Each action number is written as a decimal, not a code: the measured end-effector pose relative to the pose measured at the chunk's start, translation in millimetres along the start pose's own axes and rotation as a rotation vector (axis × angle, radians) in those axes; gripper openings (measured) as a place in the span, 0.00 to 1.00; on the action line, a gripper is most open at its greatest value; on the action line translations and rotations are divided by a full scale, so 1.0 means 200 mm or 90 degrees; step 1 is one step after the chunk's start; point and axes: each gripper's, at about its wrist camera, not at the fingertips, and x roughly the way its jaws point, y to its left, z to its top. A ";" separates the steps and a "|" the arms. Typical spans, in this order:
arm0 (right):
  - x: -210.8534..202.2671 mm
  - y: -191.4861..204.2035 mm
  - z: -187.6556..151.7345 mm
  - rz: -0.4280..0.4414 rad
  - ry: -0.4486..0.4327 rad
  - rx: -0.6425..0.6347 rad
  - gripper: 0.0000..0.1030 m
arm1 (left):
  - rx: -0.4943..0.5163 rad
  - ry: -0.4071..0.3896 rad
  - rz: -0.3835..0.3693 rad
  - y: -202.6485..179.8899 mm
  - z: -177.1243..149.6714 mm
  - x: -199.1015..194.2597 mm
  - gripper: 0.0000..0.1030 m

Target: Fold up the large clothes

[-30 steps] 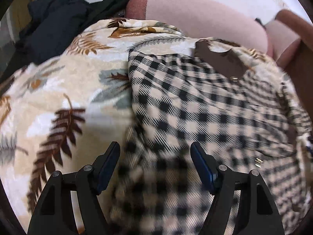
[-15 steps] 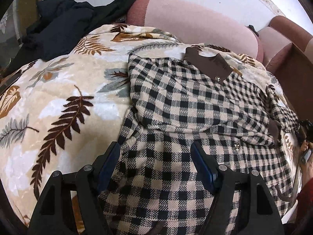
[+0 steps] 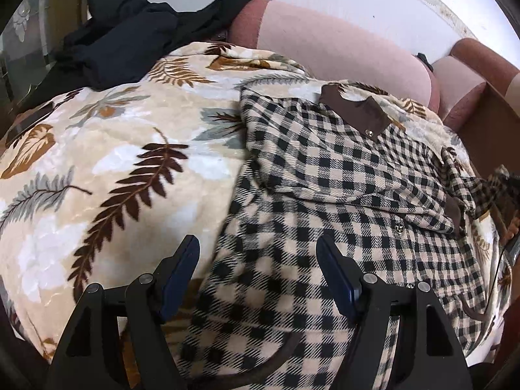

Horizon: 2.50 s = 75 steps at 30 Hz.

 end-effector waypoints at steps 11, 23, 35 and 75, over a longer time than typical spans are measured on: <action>-0.15 1.05 -0.68 0.154 0.107 -0.324 0.08 | -0.045 -0.032 0.008 0.28 -0.10 -0.03 0.71; -0.30 1.45 -1.38 0.277 0.245 -0.593 0.41 | -0.085 -0.067 -0.056 0.32 -0.01 -0.15 0.71; -0.27 0.82 -0.81 0.144 0.146 -0.264 0.64 | 0.022 0.052 -0.158 -0.27 0.26 0.25 0.73; 0.14 0.44 -0.67 -0.130 0.239 -0.184 0.69 | -0.041 0.052 0.030 0.25 0.37 0.37 0.70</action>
